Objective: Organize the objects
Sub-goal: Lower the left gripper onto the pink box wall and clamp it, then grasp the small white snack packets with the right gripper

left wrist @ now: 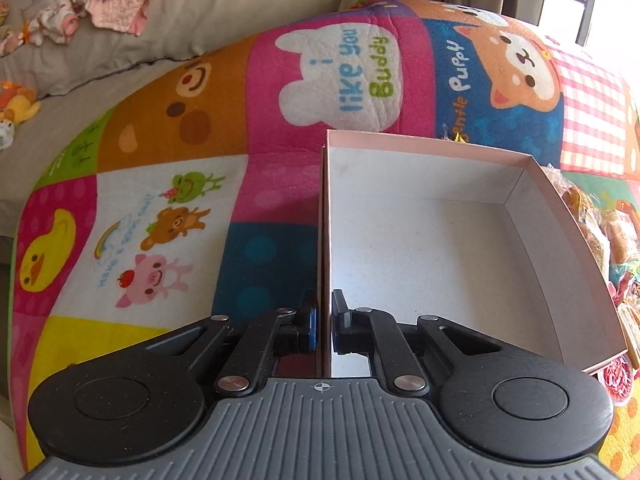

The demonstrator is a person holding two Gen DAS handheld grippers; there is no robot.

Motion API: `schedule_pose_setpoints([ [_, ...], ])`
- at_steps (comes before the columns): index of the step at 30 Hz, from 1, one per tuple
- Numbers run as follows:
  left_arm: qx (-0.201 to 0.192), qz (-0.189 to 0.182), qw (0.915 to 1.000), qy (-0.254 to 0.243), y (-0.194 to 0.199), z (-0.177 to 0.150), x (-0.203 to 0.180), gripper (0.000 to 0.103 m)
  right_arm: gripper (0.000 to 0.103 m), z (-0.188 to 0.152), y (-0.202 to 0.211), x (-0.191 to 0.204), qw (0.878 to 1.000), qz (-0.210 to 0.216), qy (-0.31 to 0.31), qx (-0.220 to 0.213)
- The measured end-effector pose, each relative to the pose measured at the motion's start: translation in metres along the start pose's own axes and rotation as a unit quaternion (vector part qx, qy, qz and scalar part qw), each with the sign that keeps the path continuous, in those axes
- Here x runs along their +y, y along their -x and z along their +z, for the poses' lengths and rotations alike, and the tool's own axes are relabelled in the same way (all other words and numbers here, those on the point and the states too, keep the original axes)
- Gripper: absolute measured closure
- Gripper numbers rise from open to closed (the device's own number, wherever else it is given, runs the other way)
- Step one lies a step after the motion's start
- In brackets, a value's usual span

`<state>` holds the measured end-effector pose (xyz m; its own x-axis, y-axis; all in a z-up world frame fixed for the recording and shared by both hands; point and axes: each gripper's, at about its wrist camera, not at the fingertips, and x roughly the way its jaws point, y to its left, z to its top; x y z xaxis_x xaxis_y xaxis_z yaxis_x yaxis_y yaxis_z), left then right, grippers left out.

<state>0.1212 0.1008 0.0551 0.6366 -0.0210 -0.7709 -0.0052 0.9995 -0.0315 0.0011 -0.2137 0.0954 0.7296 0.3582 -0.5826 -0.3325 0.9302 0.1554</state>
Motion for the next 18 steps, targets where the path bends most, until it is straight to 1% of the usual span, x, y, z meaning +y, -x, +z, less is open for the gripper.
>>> schedule_pose_setpoints([
  [3, -0.001, -0.007, 1.0000, 0.006, 0.003, -0.004, -0.003, 0.094, 0.007, -0.005, -0.005, -0.002, 0.999, 0.032, -0.017, 0.024],
  [8, -0.008, -0.016, 0.9998, -0.011, 0.008, -0.013, -0.014, 0.092, 0.007, -0.024, -0.017, 0.000, 0.998, 0.033, -0.020, 0.059],
  [11, -0.016, -0.020, 0.9996, -0.008, 0.010, -0.016, -0.014, 0.092, 0.007, -0.038, -0.028, 0.014, 0.995, 0.047, -0.012, 0.086],
  [14, -0.023, -0.023, 0.9995, -0.008, 0.010, -0.019, -0.013, 0.091, 0.008, -0.045, -0.042, 0.036, 0.993, 0.064, 0.000, 0.094],
  [18, -0.022, -0.023, 0.9995, -0.004, 0.010, -0.018, -0.012, 0.091, 0.017, -0.044, -0.066, 0.058, 0.992, 0.072, 0.011, 0.105],
])
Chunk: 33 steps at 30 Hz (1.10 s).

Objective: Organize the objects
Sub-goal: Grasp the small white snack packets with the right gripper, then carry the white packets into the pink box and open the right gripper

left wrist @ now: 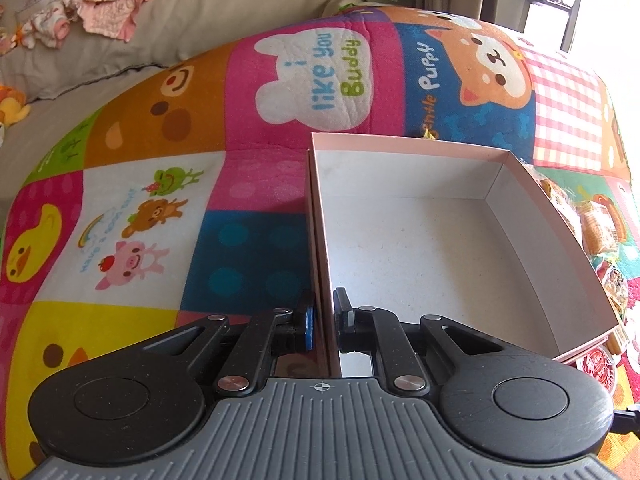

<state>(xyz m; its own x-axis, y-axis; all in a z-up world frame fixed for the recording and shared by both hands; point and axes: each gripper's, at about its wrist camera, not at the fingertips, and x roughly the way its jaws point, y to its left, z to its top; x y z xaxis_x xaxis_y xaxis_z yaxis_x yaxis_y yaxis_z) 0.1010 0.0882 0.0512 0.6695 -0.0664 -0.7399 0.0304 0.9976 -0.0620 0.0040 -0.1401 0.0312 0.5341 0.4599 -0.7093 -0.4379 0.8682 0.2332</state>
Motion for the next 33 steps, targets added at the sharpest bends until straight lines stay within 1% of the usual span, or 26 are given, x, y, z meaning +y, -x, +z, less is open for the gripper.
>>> schedule_pose_setpoints([
  [2, -0.002, 0.001, 1.0000, 0.001, 0.000, 0.000, 0.000, 0.091, 0.020, 0.003, -0.010, 0.006, 1.000, -0.001, 0.007, 0.006],
  [5, -0.006, 0.001, 1.0000, 0.004, 0.000, -0.002, 0.000, 0.091, 0.021, 0.004, -0.018, 0.016, 0.999, -0.024, 0.033, 0.000],
  [6, -0.007, 0.000, 0.9999, 0.007, 0.001, -0.003, 0.001, 0.091, 0.023, 0.004, -0.019, 0.018, 0.999, -0.032, 0.038, 0.000],
  [9, -0.010, -0.001, 0.9999, 0.012, 0.001, -0.003, 0.002, 0.091, 0.035, 0.003, -0.017, 0.020, 0.997, -0.052, 0.057, 0.002],
  [11, -0.012, 0.001, 0.9999, 0.011, 0.001, -0.004, 0.001, 0.091, 0.037, 0.001, -0.012, 0.019, 0.997, -0.051, 0.057, 0.006],
  [15, -0.019, 0.004, 0.9998, 0.008, 0.002, -0.007, -0.001, 0.091, 0.044, -0.007, 0.003, 0.017, 0.996, -0.059, 0.058, 0.012],
  [16, -0.021, 0.004, 0.9997, 0.008, 0.002, -0.008, -0.001, 0.092, 0.046, -0.009, 0.010, 0.016, 0.997, -0.056, 0.054, 0.009],
  [19, -0.022, 0.003, 0.9997, 0.011, 0.002, -0.008, 0.000, 0.091, 0.047, -0.005, 0.032, 0.015, 0.998, -0.045, 0.043, -0.005],
  [23, -0.020, 0.003, 0.9997, 0.012, 0.002, -0.007, 0.000, 0.092, 0.047, 0.018, 0.065, 0.020, 0.998, -0.026, 0.037, -0.045],
  [26, -0.020, 0.001, 0.9997, 0.014, 0.002, -0.007, 0.000, 0.091, 0.047, 0.043, 0.078, 0.026, 0.997, -0.013, 0.035, -0.073],
  [29, -0.020, -0.001, 0.9997, 0.015, 0.002, -0.007, 0.001, 0.091, 0.047, 0.073, 0.080, 0.033, 0.994, -0.002, 0.031, -0.106],
  [33, -0.020, -0.002, 0.9997, 0.016, 0.002, -0.007, 0.001, 0.091, 0.046, 0.112, 0.067, 0.042, 0.990, 0.012, 0.015, -0.137],
])
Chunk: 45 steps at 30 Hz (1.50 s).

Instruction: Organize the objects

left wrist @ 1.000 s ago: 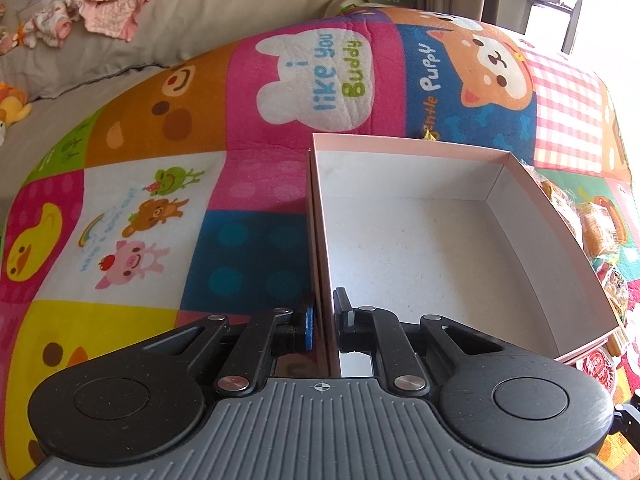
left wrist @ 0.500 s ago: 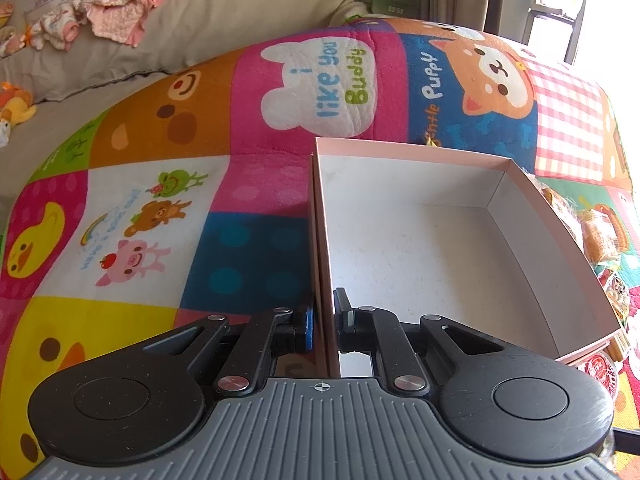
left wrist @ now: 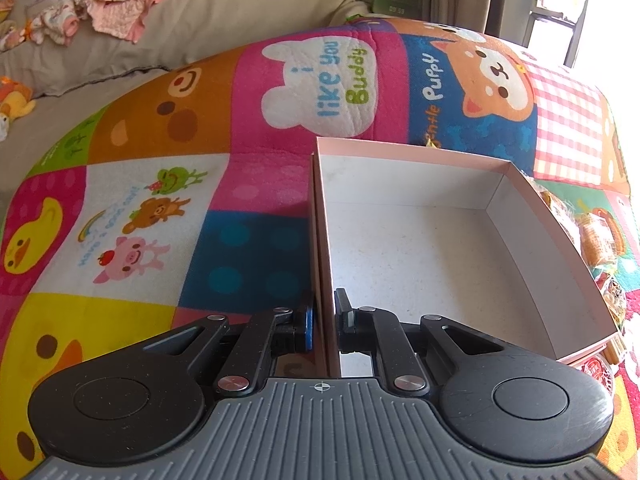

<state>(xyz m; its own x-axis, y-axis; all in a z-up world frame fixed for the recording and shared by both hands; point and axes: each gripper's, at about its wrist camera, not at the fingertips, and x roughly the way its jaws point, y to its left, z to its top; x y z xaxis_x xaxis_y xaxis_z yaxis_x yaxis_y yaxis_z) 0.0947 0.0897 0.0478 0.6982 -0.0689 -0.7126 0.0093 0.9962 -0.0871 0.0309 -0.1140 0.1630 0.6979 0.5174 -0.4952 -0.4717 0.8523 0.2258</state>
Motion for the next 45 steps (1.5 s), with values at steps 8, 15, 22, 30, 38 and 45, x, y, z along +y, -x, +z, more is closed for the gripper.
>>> schedule_pose_setpoints([
  [8, 0.001, -0.002, 1.0000, 0.004, 0.000, 0.000, 0.002, 0.091, 0.032, 0.011, -0.033, 0.001, 1.000, -0.023, -0.004, 0.000],
  [15, 0.002, -0.001, 1.0000, 0.003, -0.001, 0.000, 0.001, 0.091, 0.022, -0.014, -0.028, -0.022, 0.997, -0.070, 0.019, 0.011],
  [22, 0.010, 0.000, 0.9999, -0.002, -0.006, -0.003, 0.002, 0.091, 0.014, -0.053, -0.013, -0.059, 0.992, -0.114, 0.032, 0.043],
  [30, 0.013, 0.003, 0.9999, -0.004, -0.006, -0.003, 0.000, 0.091, 0.009, -0.120, 0.013, -0.094, 0.984, -0.137, 0.071, 0.092],
  [38, 0.014, 0.002, 0.9999, -0.003, -0.006, -0.003, 0.001, 0.091, 0.011, -0.128, 0.018, -0.120, 0.985, -0.148, 0.029, 0.087],
  [45, 0.016, 0.005, 0.9998, -0.006, -0.006, -0.003, 0.001, 0.092, 0.030, -0.096, 0.010, -0.155, 0.985, -0.157, -0.044, 0.059],
])
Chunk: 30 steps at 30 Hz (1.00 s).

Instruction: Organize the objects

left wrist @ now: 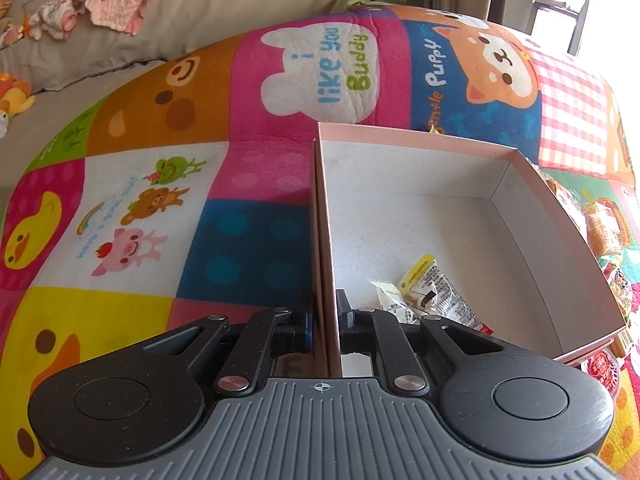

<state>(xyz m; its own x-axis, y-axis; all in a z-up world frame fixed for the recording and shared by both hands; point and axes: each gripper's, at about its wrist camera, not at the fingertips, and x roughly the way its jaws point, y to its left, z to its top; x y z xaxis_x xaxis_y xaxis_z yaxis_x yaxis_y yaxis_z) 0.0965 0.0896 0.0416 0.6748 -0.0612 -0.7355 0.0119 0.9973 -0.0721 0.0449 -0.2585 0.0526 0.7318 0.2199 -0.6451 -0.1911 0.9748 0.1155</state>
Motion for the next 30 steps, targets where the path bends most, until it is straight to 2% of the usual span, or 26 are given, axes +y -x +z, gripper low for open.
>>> schedule_pose_setpoints([
  [4, 0.002, -0.004, 1.0000, -0.001, 0.000, 0.000, 0.001, 0.091, 0.030, 0.041, -0.015, -0.015, 0.999, 0.002, -0.050, -0.012],
  [8, 0.002, -0.004, 1.0000, -0.009, 0.000, 0.000, 0.000, 0.091, 0.030, 0.091, -0.040, -0.005, 0.999, 0.009, -0.030, -0.016],
  [11, 0.002, -0.008, 0.9999, -0.010, 0.000, 0.001, 0.001, 0.091, 0.030, 0.125, -0.073, 0.007, 0.999, 0.036, -0.018, 0.011],
  [12, 0.002, -0.010, 0.9999, -0.010, 0.000, 0.001, 0.002, 0.091, 0.032, 0.134, -0.087, 0.011, 0.999, 0.039, -0.014, 0.020],
  [13, 0.004, -0.014, 0.9999, -0.009, 0.000, 0.001, 0.003, 0.090, 0.041, 0.141, -0.101, 0.017, 0.999, 0.038, 0.000, 0.031],
  [15, 0.007, -0.021, 0.9997, -0.008, -0.001, 0.003, 0.006, 0.090, 0.054, 0.148, -0.128, 0.028, 0.997, 0.033, 0.047, 0.059],
  [17, 0.010, -0.026, 0.9996, -0.005, -0.002, 0.004, 0.009, 0.090, 0.055, 0.149, -0.146, 0.037, 0.991, 0.036, 0.104, 0.073],
  [19, 0.014, -0.031, 0.9994, -0.001, -0.002, 0.005, 0.012, 0.090, 0.055, 0.144, -0.154, 0.046, 0.983, 0.040, 0.166, 0.066],
  [24, 0.019, -0.034, 0.9992, -0.003, -0.002, 0.006, 0.013, 0.090, 0.055, 0.136, -0.167, 0.066, 0.955, 0.084, 0.281, 0.050],
  [26, 0.023, -0.034, 0.9991, -0.002, -0.002, 0.006, 0.013, 0.089, 0.061, 0.136, -0.174, 0.069, 0.947, 0.095, 0.301, 0.050],
  [30, 0.029, -0.034, 0.9990, 0.002, -0.001, 0.006, 0.014, 0.089, 0.062, 0.145, -0.192, 0.056, 0.952, 0.112, 0.278, 0.067],
])
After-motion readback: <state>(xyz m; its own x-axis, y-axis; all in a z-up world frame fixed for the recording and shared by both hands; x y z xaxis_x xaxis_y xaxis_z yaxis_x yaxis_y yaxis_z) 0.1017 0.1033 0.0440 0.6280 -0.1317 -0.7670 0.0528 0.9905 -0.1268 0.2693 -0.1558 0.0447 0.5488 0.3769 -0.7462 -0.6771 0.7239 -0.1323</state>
